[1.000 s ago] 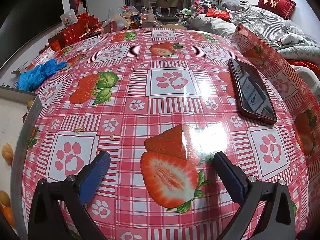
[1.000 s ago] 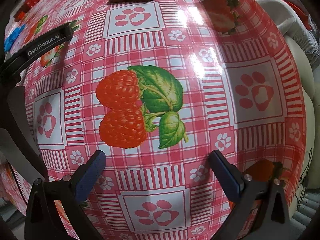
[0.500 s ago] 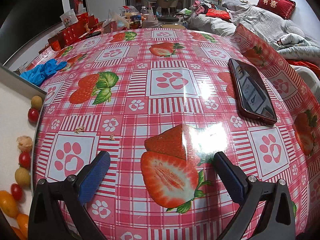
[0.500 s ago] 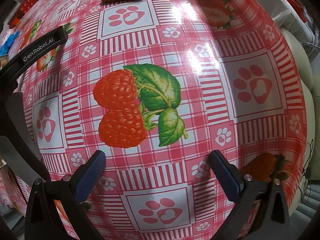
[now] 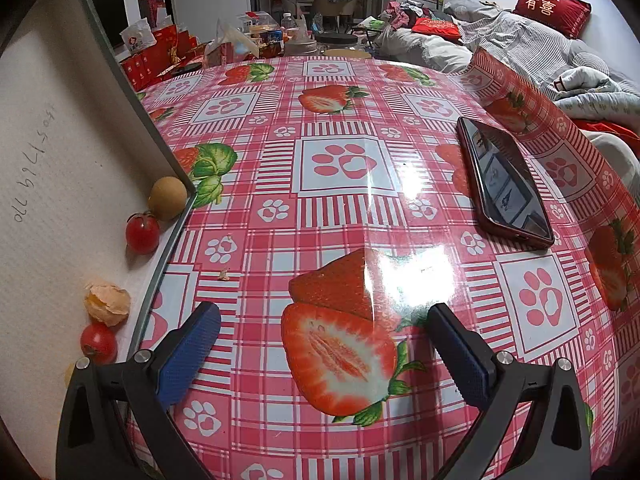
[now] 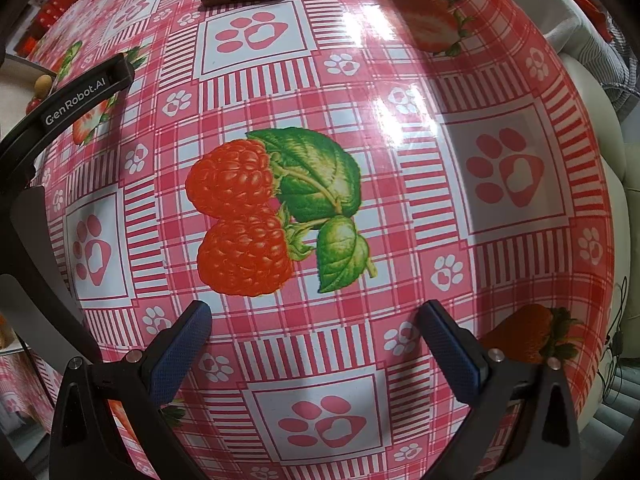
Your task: Organize fruits
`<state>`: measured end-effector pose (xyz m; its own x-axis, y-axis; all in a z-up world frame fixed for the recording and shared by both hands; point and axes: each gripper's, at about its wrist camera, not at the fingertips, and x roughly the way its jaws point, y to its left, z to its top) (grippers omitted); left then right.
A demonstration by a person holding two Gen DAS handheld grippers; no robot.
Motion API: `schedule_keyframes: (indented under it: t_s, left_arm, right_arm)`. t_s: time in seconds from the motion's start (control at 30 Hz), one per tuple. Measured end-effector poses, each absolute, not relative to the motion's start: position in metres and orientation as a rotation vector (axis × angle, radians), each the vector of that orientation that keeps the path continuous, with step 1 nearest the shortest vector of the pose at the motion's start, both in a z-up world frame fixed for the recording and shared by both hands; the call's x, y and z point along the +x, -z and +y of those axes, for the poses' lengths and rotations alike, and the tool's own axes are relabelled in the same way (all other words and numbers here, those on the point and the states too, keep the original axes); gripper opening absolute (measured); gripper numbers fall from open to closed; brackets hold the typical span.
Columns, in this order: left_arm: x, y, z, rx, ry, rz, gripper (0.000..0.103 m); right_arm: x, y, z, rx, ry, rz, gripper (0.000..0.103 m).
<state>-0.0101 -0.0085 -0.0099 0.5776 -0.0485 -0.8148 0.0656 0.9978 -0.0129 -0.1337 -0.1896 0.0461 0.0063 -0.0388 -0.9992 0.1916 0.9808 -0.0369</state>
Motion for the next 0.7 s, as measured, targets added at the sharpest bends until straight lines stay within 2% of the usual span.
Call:
schedule_keyframes:
  t_s: [0.7]
  left_arm:
    - [-0.0101,0.0099,-0.0083,0.019,0.067,0.952,0.103]
  right_arm:
    - [-0.1363,-0.0466,-0.1903,0.129,0.189,1.55,0.103]
